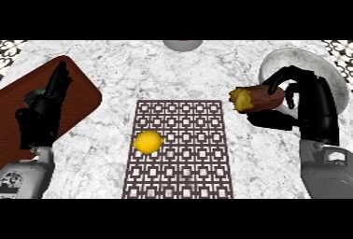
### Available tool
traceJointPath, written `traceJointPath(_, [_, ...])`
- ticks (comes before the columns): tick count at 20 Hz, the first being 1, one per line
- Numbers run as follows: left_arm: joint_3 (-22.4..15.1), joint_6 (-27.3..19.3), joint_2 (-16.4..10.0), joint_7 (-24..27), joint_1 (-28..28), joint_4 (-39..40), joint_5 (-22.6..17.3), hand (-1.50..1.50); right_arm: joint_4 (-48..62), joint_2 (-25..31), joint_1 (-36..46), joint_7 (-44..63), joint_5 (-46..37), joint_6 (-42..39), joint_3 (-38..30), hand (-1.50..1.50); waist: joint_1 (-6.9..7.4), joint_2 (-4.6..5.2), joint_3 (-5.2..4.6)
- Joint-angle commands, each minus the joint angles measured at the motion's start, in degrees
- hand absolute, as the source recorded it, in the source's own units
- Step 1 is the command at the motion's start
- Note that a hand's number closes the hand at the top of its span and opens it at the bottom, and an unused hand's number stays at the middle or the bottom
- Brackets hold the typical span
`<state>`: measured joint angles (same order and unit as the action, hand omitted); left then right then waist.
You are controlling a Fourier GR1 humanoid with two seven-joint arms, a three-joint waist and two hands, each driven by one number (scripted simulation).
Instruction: Pick the sweet potato from the placemat and place it in the bowl
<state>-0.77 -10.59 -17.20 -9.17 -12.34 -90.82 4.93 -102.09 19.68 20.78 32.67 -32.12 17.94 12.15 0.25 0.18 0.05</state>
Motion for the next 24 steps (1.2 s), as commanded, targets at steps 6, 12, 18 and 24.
traceJointPath(6, [-0.33,-0.02,1.1,-2.13,-2.68,0.25,1.49,0.0,26.31,6.26,6.05,-20.71,-0.12,4.23,-11.38,1.5,0.71,0.35,0.03])
traceJointPath(12, [-0.89,0.21,2.22,0.77,-0.55,-0.05,1.84,0.0,46.45,10.09,13.49,-29.11,-3.74,8.19,-15.75,1.5,1.65,0.53,0.02])
traceJointPath(18, [0.49,0.92,1.62,-0.95,-5.44,2.99,1.95,0.0,66.01,7.47,19.77,-40.31,2.54,10.56,-22.38,1.5,1.96,0.96,0.15])
traceJointPath(24, [-0.81,1.83,2.51,0.59,-1.63,0.6,1.68,0.0,75.89,6.43,23.54,-49.87,8.76,3.35,-27.07,-1.5,3.27,1.16,0.24])
